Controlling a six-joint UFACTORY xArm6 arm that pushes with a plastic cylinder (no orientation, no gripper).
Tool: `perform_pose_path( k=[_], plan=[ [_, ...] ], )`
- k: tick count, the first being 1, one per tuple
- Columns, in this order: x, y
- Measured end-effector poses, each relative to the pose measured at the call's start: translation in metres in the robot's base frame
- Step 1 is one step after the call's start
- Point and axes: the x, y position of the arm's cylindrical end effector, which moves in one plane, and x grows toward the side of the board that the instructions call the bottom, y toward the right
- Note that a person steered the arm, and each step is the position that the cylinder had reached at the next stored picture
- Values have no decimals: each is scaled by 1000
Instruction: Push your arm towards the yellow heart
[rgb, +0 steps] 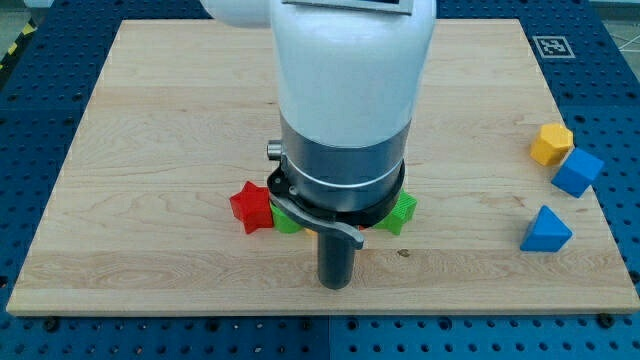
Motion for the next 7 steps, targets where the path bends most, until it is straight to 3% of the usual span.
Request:
perform_pose_path(
  k=[3, 7],
  plan=[
    [-10, 23],
    [-28, 13]
  ],
)
